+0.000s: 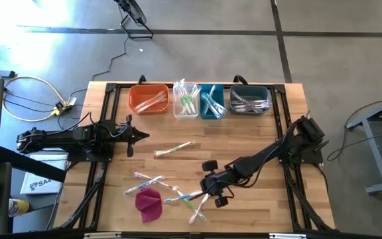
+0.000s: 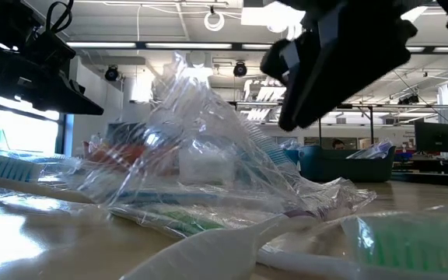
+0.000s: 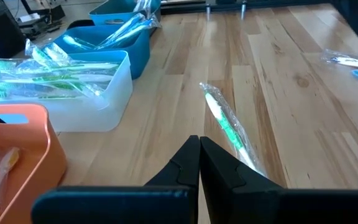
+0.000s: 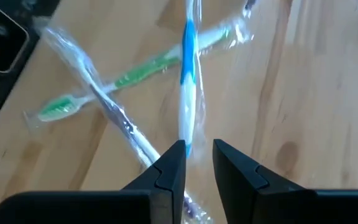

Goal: Pick & Place Toothbrushes
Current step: Put the purple toothbrush into the green bin

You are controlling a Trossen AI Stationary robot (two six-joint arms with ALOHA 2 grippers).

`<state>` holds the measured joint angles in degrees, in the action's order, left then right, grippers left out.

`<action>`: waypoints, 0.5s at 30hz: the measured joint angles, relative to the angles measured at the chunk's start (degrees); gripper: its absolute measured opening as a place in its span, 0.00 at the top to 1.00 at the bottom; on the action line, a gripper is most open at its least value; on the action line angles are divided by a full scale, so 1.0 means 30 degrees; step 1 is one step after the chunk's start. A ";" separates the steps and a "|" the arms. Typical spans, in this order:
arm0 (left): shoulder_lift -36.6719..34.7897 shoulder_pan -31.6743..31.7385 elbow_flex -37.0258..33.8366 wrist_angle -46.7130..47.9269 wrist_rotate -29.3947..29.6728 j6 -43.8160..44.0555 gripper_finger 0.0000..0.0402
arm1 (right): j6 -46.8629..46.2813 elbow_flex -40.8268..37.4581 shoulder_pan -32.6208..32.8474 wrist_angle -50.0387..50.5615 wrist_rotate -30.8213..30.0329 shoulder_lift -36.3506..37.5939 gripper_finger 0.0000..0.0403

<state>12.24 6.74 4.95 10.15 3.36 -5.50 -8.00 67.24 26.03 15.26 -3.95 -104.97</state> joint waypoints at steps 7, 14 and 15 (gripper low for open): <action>-0.0004 0.0000 0.0000 0.0045 0.0004 0.0035 0.99 | -0.0695 0.0000 0.0036 0.0331 0.0368 -0.0741 0.82; -0.0004 0.0006 -0.0007 0.0059 0.0007 0.0036 0.99 | -0.1366 0.0000 0.0347 0.0438 0.0993 -0.0741 0.82; -0.0004 0.0000 -0.0007 0.0059 0.0007 0.0036 0.99 | -0.1549 0.0000 0.0347 0.0435 0.1013 -0.0741 0.81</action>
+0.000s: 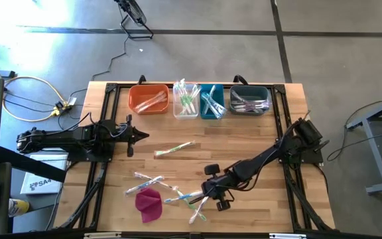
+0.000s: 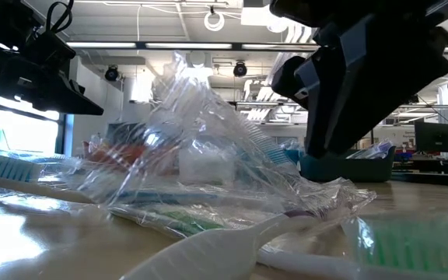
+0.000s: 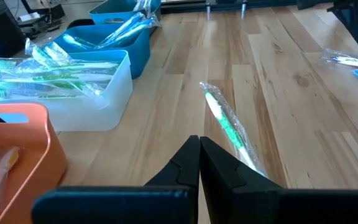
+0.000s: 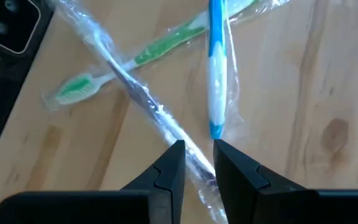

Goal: Pick & Place Toothbrushes
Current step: Put the purple toothbrush into the green bin

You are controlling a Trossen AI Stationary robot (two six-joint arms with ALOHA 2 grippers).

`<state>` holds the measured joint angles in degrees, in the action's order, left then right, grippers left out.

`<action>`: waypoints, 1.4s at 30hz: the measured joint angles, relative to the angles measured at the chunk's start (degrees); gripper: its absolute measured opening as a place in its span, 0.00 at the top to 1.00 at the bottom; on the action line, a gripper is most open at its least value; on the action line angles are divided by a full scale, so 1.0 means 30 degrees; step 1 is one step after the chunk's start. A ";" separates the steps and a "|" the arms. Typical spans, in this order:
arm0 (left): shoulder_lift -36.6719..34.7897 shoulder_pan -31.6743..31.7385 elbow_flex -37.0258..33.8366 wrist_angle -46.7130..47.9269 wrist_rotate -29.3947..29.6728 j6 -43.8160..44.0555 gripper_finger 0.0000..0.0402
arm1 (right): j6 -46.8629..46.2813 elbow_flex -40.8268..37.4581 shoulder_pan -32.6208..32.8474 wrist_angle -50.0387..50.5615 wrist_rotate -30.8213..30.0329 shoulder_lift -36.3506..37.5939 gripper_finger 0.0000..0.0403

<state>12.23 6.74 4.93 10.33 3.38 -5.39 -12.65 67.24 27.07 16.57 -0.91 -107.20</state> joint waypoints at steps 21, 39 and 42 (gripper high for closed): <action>0.0000 0.0002 -0.0015 0.0004 0.0007 -0.0058 0.99 | 0.1206 -0.1158 -0.0022 0.0043 -0.0718 -0.0036 0.55; 0.0000 0.0000 -0.0022 0.0007 0.0015 0.0015 0.99 | 0.1646 -0.1089 0.0319 -0.1004 -0.0510 -0.1552 0.56; 0.0007 0.0000 -0.0022 0.0008 0.0007 0.0015 0.99 | 0.1641 -0.1086 0.0357 -0.1041 -0.0733 -0.1588 0.56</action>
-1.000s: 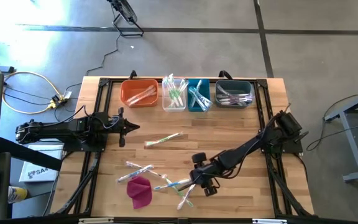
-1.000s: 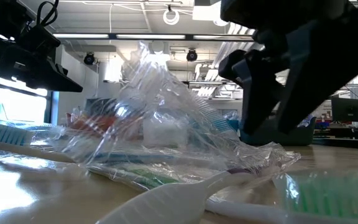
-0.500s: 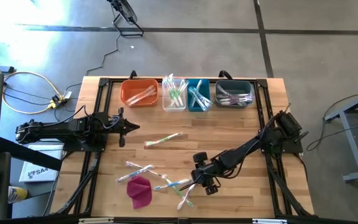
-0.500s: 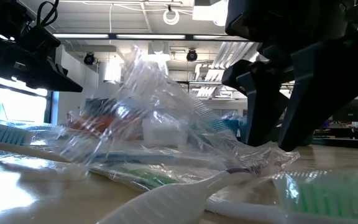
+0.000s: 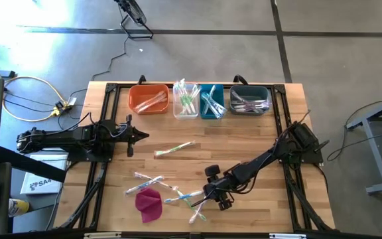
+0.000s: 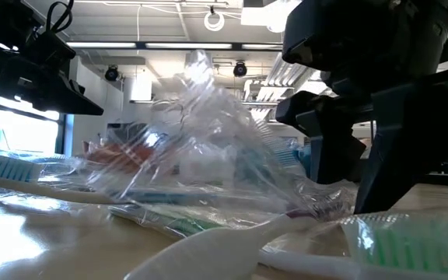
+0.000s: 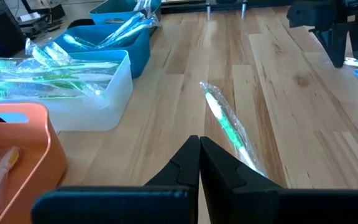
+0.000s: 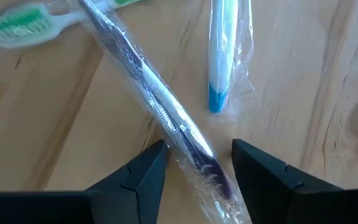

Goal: Pick & Place Toothbrushes
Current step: Put the purple toothbrush into the green bin

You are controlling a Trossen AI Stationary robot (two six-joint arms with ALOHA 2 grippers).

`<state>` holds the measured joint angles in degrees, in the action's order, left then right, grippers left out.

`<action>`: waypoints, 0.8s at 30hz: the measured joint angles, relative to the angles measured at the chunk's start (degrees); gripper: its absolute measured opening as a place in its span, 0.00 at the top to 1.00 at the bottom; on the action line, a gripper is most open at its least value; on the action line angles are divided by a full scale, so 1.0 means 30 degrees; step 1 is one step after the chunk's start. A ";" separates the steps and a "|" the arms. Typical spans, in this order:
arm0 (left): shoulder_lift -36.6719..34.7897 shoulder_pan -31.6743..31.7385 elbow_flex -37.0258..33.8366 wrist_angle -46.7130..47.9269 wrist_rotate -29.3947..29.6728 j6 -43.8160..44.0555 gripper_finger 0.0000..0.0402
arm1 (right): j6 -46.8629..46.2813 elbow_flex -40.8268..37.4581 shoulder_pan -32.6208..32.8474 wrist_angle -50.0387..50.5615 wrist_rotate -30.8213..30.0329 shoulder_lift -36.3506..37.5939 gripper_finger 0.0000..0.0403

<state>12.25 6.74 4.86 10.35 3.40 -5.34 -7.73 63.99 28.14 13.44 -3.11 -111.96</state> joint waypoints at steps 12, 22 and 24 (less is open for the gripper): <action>0.0000 0.0000 0.0000 0.0007 0.0001 0.0369 0.99 | 0.0000 -0.0015 -0.0007 0.0091 0.0317 -0.0022 0.80; 0.0000 0.0007 0.0000 0.0007 0.0005 0.0374 0.99 | 0.0000 -0.0027 -0.0041 0.0105 0.1062 -0.0036 0.96; 0.0000 0.0004 0.0000 0.0007 0.0004 0.0379 0.99 | -0.0008 -0.0029 -0.0044 0.0117 0.1107 -0.0036 0.96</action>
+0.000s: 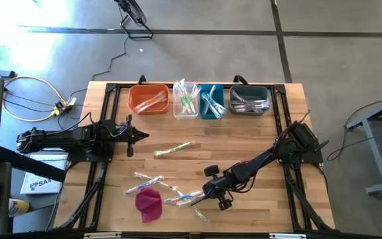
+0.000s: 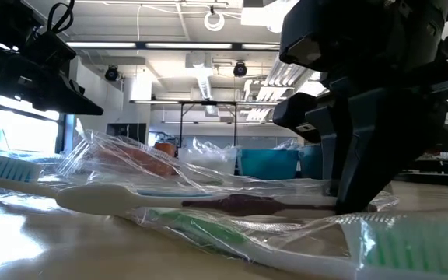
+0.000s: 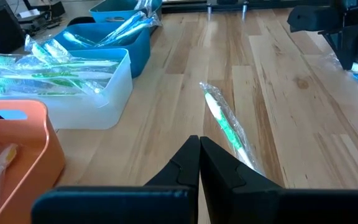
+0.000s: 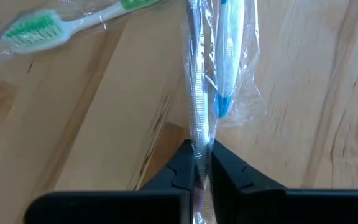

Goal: Pick & Place Toothbrushes
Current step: Put the purple toothbrush into the green bin

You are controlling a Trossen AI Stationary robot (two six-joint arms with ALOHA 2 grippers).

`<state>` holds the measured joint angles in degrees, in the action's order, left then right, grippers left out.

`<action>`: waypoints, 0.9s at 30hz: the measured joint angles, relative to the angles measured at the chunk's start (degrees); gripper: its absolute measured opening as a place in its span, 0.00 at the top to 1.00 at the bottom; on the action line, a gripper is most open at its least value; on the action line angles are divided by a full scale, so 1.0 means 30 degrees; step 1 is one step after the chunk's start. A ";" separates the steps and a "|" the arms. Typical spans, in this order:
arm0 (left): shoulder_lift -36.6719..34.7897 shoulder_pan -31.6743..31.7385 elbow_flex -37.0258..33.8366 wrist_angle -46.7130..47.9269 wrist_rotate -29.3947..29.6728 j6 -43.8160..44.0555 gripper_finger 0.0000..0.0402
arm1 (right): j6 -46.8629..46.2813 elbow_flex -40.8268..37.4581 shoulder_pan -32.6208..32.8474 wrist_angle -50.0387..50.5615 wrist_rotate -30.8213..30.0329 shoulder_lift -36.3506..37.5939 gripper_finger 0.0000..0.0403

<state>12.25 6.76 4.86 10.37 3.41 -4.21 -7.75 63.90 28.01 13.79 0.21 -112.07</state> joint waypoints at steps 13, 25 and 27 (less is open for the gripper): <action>-0.0007 -0.0004 0.0000 0.0007 0.0002 0.0007 0.99 | -0.0730 -0.0109 0.0255 0.1368 -0.0329 0.3186 0.96; -0.0014 -0.0004 0.0000 0.0029 -0.0004 0.0051 0.99 | -0.2476 -0.0074 0.0391 0.3879 -0.4051 0.7610 0.96; 0.0007 -0.0004 0.0000 0.0015 -0.0004 0.0047 0.99 | -0.2800 -0.0029 0.0427 0.4125 -0.4654 0.8357 0.96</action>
<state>12.27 6.74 4.86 10.42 3.40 -4.07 -16.15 63.81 29.29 26.17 -13.75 -87.00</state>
